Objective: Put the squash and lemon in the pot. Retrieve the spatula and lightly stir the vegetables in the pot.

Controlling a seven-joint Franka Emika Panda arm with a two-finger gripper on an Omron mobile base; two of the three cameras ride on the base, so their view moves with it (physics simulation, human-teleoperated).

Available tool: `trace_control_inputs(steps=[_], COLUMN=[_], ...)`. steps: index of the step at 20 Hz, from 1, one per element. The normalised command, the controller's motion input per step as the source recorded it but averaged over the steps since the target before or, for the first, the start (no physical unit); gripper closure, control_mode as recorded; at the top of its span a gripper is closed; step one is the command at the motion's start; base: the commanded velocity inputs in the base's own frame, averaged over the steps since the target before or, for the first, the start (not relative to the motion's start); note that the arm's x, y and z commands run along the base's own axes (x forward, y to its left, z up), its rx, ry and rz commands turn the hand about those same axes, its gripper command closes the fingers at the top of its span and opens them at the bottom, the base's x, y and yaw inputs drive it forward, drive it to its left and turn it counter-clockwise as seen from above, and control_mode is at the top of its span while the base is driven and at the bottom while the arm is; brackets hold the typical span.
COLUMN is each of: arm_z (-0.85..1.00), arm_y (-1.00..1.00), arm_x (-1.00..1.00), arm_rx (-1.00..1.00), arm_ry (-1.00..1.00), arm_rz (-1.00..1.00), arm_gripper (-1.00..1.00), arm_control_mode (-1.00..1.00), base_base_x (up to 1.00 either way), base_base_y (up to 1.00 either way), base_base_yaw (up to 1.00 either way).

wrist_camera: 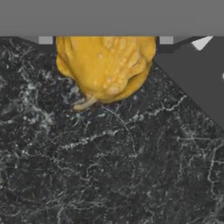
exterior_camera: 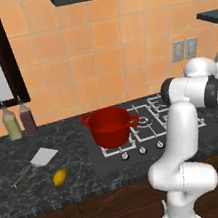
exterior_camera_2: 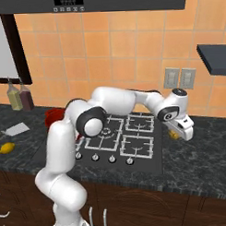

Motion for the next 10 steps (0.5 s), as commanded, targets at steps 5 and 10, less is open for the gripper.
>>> trace_control_inputs(steps=[5, 10], arm_z=[0.35, 0.94], arm_y=[0.46, 1.0], arm_x=[-0.03, -0.11], arm_rx=[0.0, -0.07], arm_ry=[0.0, -0.01], arm_rz=[0.0, 0.02], arm_gripper=[1.0, 1.0], arm_control_mode=[-1.0, -1.0], base_base_x=[0.0, 0.0], base_base_y=[0.0, 0.0], base_base_yaw=[0.0, 0.0])
